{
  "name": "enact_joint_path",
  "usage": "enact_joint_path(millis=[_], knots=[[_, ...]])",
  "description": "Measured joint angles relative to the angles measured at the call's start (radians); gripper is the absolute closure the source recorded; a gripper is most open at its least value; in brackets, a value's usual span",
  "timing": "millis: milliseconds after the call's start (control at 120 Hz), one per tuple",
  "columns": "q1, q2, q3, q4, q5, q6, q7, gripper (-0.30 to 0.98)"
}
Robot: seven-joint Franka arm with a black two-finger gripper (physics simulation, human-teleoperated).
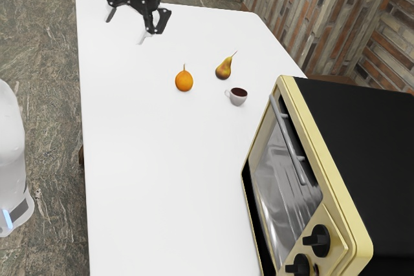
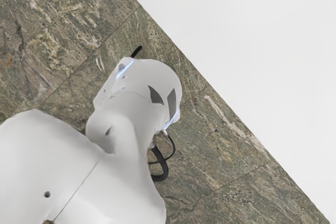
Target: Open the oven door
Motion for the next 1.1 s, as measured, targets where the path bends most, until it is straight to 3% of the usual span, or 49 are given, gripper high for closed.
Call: enact_joint_path(millis=[150,283,383,608,650,750,850,1100], knots=[[-0.016,-0.006,0.008,-0.001,-0.01,0.21,-0.373,0.0],[-0.257,0.01,-0.025,0.104,-0.016,0.299,-0.636,0.0],[-0.309,0.011,-0.03,0.129,-0.018,0.337,-0.8,0.0],[-0.324,0.023,-0.03,0.136,-0.05,0.378,-1.089,0.0],[-0.323,0.014,-0.074,0.132,-0.055,0.394,-1.134,0.0],[-0.203,-0.027,-0.231,0.045,-0.063,0.488,-1.206,0.0],[-0.18,-0.037,-0.293,-0.03,-0.064,0.593,-1.258,0.0],[-0.212,0.054,-0.39,-0.033,-0.05,0.788,-1.276,0.0]])
